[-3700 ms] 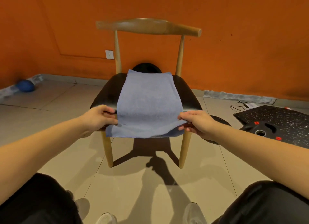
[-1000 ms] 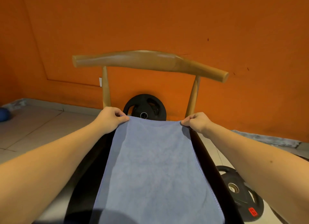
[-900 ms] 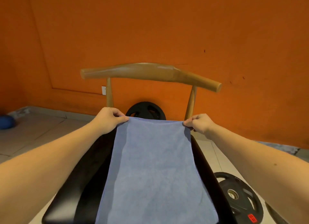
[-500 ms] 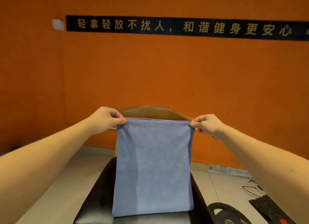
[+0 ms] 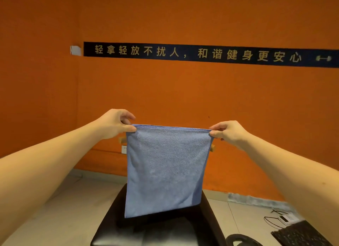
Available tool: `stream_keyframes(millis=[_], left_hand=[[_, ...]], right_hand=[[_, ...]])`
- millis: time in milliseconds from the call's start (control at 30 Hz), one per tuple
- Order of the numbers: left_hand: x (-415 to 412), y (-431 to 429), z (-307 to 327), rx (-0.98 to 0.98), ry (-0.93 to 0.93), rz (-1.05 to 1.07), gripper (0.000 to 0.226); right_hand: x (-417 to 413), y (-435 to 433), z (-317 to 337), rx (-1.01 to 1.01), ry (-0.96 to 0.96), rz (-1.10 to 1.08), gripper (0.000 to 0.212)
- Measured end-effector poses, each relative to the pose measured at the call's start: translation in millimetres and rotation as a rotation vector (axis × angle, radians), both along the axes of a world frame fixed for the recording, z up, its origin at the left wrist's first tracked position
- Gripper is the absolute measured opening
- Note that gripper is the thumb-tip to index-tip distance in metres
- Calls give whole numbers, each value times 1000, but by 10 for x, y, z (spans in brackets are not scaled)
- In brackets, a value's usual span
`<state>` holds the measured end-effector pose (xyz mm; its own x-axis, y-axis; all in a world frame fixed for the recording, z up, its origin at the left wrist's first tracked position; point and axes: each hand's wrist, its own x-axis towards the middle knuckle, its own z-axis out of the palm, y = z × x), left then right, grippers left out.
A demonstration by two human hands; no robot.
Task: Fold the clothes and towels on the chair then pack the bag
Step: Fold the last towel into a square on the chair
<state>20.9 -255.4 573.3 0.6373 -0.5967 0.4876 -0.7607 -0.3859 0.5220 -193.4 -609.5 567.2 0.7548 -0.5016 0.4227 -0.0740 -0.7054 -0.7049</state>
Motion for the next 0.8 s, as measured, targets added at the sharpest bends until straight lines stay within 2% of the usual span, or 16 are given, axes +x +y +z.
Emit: stream_keyframes(millis=[167,467,633,800], left_hand=[[-2,-53,-55,159,-41,51,3],[400,-356,-475,331,-88,87,12],[659,-691,-635,238,-110,205,15],[853,-956,-655,-74,-61,286,16]], right_hand=[[39,-49,-77,57,56,0,5],[383,-235,-479,291,79,-31,6],[781,-293,-653,434,-37,-98,7],[1138,-375,-685,337,-246,-181,14]])
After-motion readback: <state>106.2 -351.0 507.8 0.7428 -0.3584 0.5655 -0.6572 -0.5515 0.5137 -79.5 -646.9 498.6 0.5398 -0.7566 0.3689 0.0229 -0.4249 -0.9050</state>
